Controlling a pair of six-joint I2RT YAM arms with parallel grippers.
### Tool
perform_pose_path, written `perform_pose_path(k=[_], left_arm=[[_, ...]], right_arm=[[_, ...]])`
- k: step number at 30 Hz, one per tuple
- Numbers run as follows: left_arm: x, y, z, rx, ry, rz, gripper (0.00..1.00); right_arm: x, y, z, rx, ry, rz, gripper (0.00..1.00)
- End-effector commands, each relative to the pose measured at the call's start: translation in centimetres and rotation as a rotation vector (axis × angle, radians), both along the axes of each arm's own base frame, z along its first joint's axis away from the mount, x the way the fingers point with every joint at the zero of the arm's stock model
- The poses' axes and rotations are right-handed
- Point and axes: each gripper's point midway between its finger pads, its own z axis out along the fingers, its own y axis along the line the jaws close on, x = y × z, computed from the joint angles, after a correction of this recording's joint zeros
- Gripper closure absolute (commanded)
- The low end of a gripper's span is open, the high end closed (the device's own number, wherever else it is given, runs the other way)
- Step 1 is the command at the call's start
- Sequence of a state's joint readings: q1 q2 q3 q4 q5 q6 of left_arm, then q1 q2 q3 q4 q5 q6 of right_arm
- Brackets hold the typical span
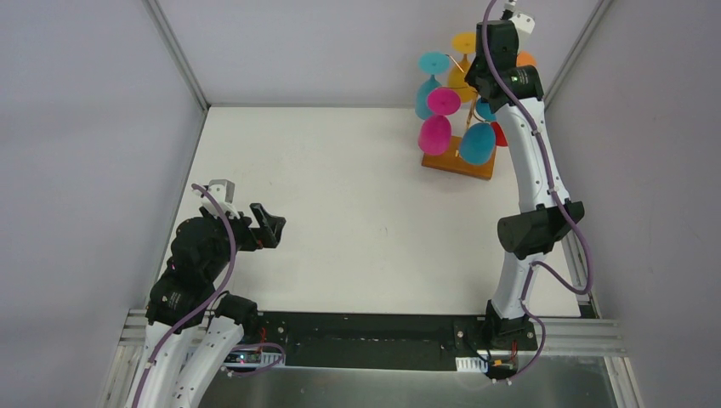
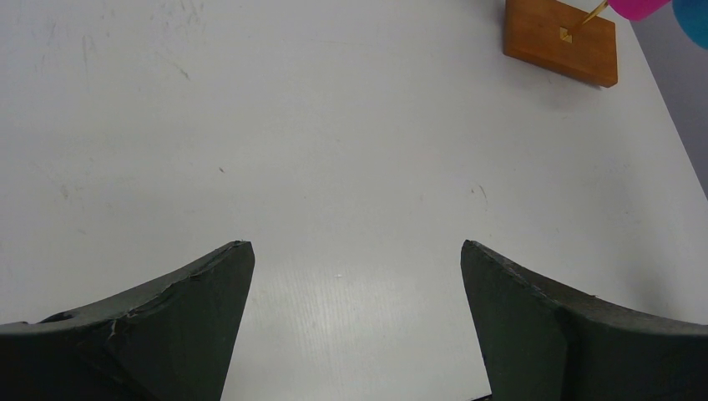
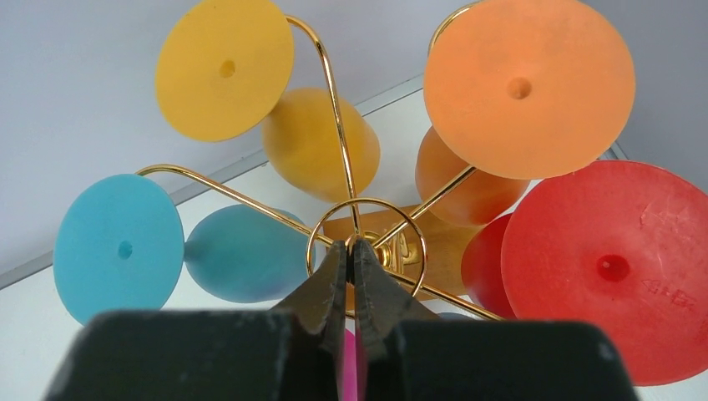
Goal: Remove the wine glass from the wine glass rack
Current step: Pick up the wine rack from the center of the board.
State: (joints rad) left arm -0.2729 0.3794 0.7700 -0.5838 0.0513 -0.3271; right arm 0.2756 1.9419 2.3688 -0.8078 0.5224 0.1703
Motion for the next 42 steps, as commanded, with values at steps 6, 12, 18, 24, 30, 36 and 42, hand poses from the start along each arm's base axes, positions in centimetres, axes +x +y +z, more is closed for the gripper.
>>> perform_pose_path(k=[6, 12, 18, 24, 30, 36, 42], left_arm=[[0.1, -0.2, 0.5, -0.015, -0.012, -0.006, 0.01], [0.1, -0.2, 0.5, -0.014, -0.011, -0.006, 0.01], [0.1, -0.2, 0.5, -0.015, -0.012, -0.007, 0.01], [0.1, -0.2, 0.4, -0.014, -0.010, -0.007, 0.01], [0.2, -0.1, 0.4, -0.011, -0.006, -0.005, 0.01], [0.3, -0.1, 0.3, -0.014, 0.002, -0.002, 0.01], [0.4, -0.1, 0.3, -0.018, 0.005, -0.003, 0.01]], right_arm=[[-2.0, 1.2, 7.1, 0.074, -0.173, 0.058, 1.00], [-2.1, 1.0, 8.3, 0.080, -0.206, 0.048, 1.00], [-2.0, 0.9, 9.2, 0.083, -0.236, 0.036, 1.00], [-1.6, 0.5, 9.4, 0.082, -0.251, 0.015, 1.00], [-1.6, 0.8, 9.8, 0.110, -0.266, 0.026, 1.00], [-1.8, 1.4, 10.2, 0.145, -0.277, 0.054, 1.00], [-2.3, 2.4, 10.9, 0.132, -0.289, 0.084, 1.00]])
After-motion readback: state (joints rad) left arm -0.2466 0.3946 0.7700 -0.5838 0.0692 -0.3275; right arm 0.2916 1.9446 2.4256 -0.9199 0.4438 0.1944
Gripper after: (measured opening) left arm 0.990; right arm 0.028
